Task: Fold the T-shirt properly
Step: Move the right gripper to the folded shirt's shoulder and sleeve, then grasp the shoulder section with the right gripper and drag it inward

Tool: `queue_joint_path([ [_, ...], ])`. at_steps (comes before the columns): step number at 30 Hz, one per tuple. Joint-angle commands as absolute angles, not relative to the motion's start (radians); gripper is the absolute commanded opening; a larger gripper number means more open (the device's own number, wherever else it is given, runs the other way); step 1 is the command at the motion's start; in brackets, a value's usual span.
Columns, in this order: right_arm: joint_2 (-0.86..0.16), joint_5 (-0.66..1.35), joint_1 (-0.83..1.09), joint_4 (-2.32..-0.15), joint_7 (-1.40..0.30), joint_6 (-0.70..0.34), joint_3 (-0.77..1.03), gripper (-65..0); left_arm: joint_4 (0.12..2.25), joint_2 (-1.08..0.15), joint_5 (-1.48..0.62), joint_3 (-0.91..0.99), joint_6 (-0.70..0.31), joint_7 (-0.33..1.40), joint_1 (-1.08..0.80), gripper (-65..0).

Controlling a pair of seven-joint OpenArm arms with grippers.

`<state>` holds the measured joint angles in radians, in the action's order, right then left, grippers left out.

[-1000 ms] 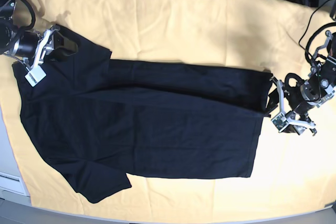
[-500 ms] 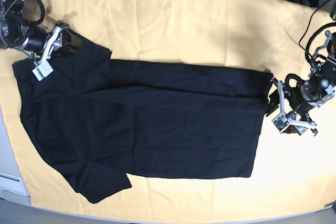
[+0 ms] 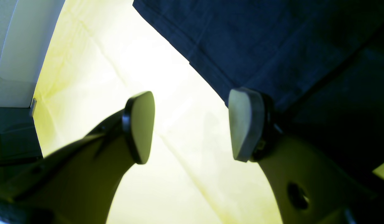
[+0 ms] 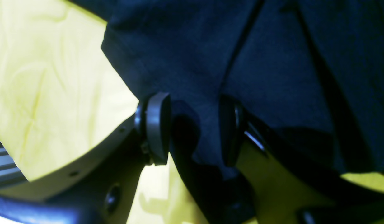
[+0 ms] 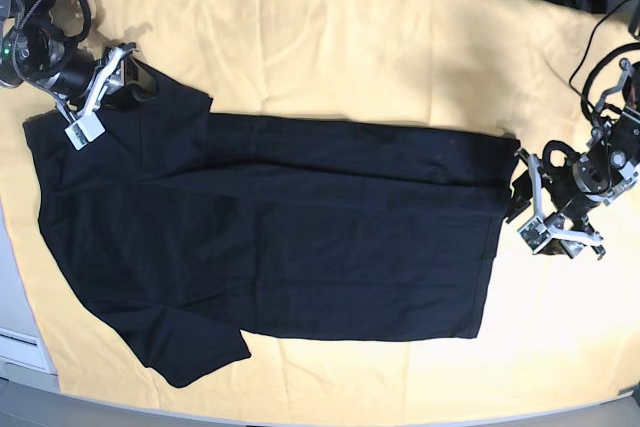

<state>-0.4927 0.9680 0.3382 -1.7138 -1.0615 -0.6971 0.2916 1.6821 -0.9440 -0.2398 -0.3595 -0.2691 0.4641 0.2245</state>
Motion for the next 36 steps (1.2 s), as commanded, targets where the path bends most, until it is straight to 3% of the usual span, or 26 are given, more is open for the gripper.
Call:
queue_joint_path([
  [1,-0.51,0.96,0.341,-1.726,-1.065,-0.698,0.299,-38.1,1.693,-0.964,-0.242,-0.346,-0.257,0.443,0.244,-27.5],
  [8,-0.49,0.842,0.396,-1.726,-0.978,-0.698,0.299,-39.0,1.693,-0.964,-0.242,-0.346,-0.257,0.442,0.244,-27.5],
  [10,-0.485,0.833,0.405,-1.726,-0.968,-0.698,0.299,-46.0,1.693,-0.964,-0.242,-0.346,-0.257,0.442,0.244,-27.5],
  [13,-0.482,0.837,0.405,-1.726,-0.968,-0.698,0.299,-63.5,1.693,-0.964,-0.242,-0.346,-0.257,0.443,0.244,-27.5],
  [14,-0.482,0.841,0.404,-1.726,-0.968,-0.698,0.299,-65.0,1.693,-0.964,-0.242,-0.346,-0.257,0.443,0.244,-27.5],
  [24,-0.482,0.841,0.405,-1.838,-0.994,-0.698,0.302,-65.0,1.693,-0.964,-0.242,-0.346,-0.257,0.45,0.244,-27.5],
  [25,-0.482,0.846,0.405,-1.86,-1.003,-0.698,0.302,-64.1,1.693,-0.964,-0.242,-0.346,-0.257,0.45,0.244,-27.5],
  [29,-0.482,0.994,0.407,-1.897,-1.061,-0.698,0.301,-39.2,1.693,-0.964,-0.242,-0.346,-0.257,0.45,0.244,-27.5],
  [30,-0.481,0.998,0.407,-1.897,-1.059,-0.698,0.3,-35.5,1.693,-0.964,-0.241,-0.346,-0.257,0.45,0.244,-27.5],
  [36,-0.412,0.903,0.408,-1.896,-1.039,-0.698,0.3,-34.8,1.693,-0.964,-0.243,-0.346,-0.257,0.442,0.244,-27.5],
])
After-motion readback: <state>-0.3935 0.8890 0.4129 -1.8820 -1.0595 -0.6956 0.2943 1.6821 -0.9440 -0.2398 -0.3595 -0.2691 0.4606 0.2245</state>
